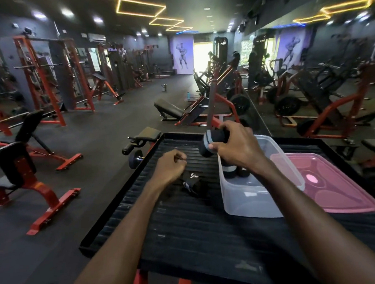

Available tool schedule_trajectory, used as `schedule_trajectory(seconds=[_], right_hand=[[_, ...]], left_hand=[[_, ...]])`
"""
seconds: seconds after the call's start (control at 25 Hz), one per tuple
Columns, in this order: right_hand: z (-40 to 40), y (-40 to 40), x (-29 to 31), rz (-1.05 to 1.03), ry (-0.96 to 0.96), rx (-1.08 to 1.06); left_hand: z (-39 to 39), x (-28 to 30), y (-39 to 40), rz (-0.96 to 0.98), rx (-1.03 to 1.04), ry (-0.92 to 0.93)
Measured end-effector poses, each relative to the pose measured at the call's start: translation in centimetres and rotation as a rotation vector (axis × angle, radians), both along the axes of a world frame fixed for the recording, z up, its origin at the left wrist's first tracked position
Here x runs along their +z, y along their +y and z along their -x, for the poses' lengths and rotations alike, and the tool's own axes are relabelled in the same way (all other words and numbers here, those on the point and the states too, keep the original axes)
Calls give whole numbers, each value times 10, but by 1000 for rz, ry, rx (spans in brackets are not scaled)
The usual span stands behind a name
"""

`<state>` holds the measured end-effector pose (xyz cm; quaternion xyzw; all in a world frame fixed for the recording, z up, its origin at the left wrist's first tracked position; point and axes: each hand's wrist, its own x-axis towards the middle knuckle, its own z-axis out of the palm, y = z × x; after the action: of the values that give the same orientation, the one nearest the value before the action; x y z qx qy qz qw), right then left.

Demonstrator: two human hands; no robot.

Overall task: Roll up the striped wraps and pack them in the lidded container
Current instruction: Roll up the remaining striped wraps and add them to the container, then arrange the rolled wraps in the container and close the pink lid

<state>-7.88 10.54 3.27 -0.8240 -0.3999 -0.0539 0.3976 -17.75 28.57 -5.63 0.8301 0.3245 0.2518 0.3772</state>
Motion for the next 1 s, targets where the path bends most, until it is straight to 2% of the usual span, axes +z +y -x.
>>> schedule_trajectory(seconds=[0.12, 0.16, 0.28, 0.48, 0.64, 0.72, 0.84, 1.0], right_hand=[[-25, -23, 0, 156, -19, -48], [-30, -29, -1, 202, -15, -43], [-43, -34, -11, 357, -33, -35], [-50, -23, -34, 521, -10, 38], [-47, -19, -43, 529, -15, 49], [-45, -19, -45, 536, -19, 46], [-44, -19, -50, 529, -17, 49], [-43, -17, -53, 506, -78, 70]], left_hand=[[-11, 2, -10, -93, -91, 378], [-14, 2, -14, -94, -119, 455], [-15, -5, -19, -51, -78, 522], [-14, -8, -34, 187, 85, 383], [-14, -7, -45, 397, 151, 190], [-14, -9, -52, 379, 167, 134], [-13, -13, -52, 182, 227, 151], [-8, 0, -57, 70, 347, 62]])
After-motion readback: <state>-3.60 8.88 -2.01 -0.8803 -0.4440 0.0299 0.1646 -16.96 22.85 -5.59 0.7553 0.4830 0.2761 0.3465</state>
